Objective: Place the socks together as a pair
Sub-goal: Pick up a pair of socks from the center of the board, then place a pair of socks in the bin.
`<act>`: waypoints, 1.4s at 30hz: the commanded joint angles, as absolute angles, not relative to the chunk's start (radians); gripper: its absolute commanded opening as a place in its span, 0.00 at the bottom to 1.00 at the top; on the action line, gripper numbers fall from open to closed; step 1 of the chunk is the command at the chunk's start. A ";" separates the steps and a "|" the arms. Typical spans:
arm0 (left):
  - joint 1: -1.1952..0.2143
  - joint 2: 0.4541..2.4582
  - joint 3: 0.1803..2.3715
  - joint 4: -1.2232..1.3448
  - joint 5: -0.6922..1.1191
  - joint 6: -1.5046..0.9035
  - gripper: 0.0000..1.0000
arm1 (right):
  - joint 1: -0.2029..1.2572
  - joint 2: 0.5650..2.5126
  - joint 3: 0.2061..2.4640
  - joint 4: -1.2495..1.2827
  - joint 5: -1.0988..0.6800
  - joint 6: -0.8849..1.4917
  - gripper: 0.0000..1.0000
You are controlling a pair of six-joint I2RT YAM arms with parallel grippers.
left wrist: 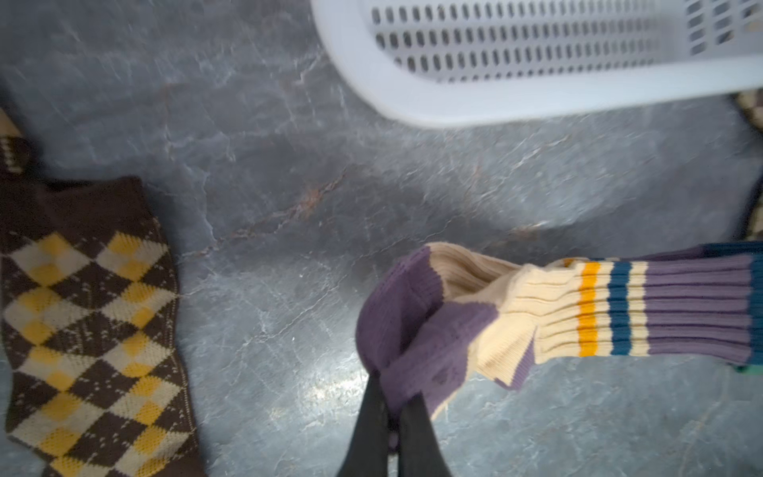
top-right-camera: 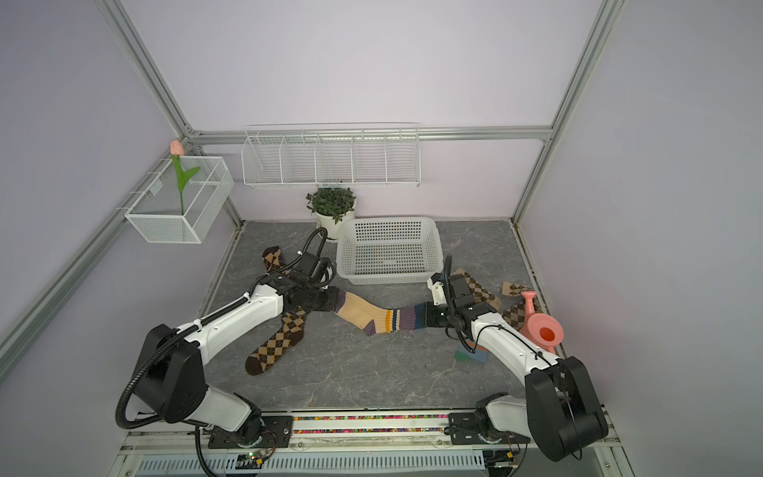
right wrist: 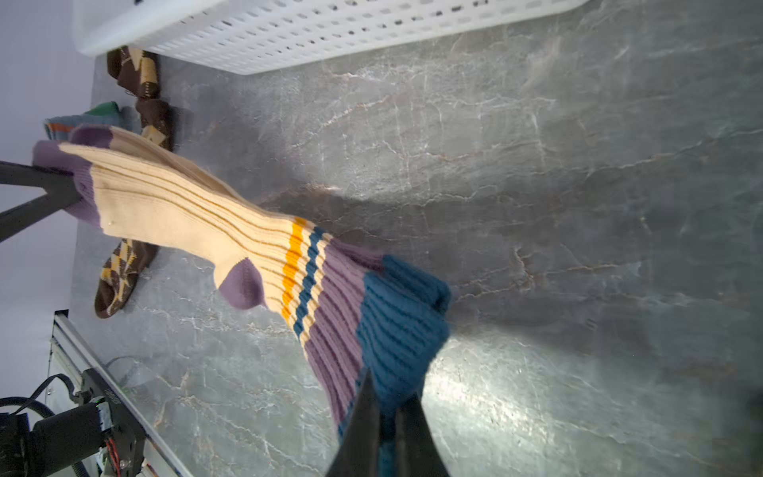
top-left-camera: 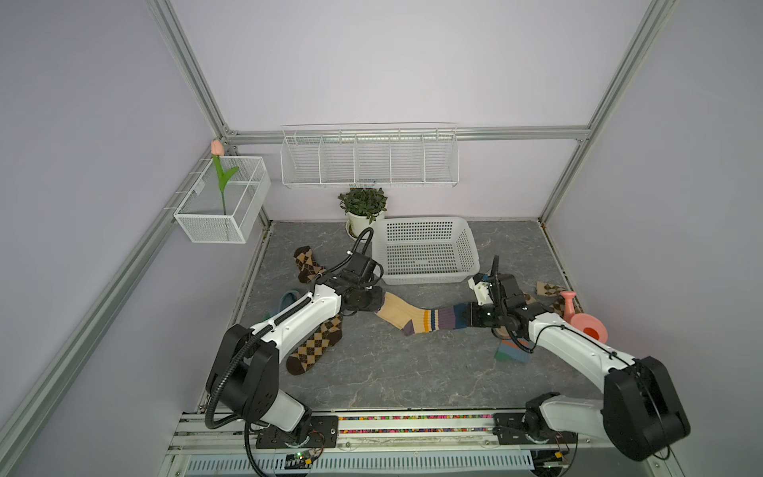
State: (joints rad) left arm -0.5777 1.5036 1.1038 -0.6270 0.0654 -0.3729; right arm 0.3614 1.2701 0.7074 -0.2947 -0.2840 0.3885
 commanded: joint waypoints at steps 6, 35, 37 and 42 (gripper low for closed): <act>-0.577 1.469 1.210 -0.715 0.077 -0.367 0.00 | 0.361 1.226 0.785 -0.396 -0.265 0.364 0.07; -0.446 2.152 2.307 -0.991 0.277 -0.218 0.00 | 0.161 1.808 1.591 -0.523 -0.370 0.218 0.07; -0.444 2.184 2.319 -1.002 0.278 -0.210 0.00 | 0.161 1.849 1.615 -0.531 -0.389 0.200 0.07; -0.441 2.219 2.286 -1.002 0.290 -0.196 0.00 | 0.158 1.915 1.652 -0.585 -0.377 0.153 0.07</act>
State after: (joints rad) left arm -0.4458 2.2139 2.2852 -0.9535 0.2626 -0.2253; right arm 0.1589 1.9026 1.6245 -0.5446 -0.3588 0.2050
